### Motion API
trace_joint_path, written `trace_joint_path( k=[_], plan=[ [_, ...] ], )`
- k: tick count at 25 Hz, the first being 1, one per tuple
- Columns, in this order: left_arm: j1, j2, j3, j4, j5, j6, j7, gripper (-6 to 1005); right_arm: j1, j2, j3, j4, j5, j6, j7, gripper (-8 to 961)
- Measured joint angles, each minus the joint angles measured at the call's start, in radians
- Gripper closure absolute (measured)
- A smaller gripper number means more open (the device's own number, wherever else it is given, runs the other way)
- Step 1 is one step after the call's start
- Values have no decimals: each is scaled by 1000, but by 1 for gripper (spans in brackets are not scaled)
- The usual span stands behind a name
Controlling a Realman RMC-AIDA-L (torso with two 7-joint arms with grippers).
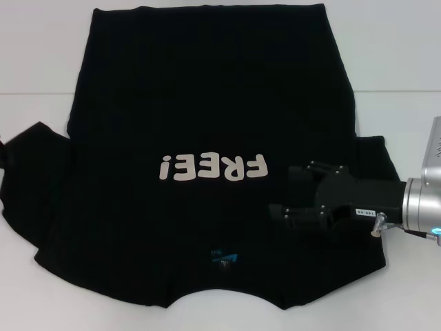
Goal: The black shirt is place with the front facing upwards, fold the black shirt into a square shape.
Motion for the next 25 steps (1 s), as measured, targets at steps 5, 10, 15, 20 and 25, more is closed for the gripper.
trace_joint_path(
  k=[5, 10, 15, 20, 25],
  plan=[
    [-16, 9, 0, 2, 1, 6, 0, 964, 2, 1, 0, 0, 0, 0, 0, 14],
    [-29, 18, 1, 8, 4, 19, 1, 964, -1, 1, 0, 0, 0, 0, 0, 14],
    [-32, 19, -2, 39, -8, 63, -3, 964, -3, 1, 0, 1, 0, 0, 0, 14],
    [-41, 13, -12, 57, -41, 117, -4, 965, -3, 2, 0, 3, 0, 0, 0, 14],
    [-42, -4, -13, 56, -122, 142, -1, 964, 1, 3, 0, 12, 0, 0, 0, 14]
  ],
)
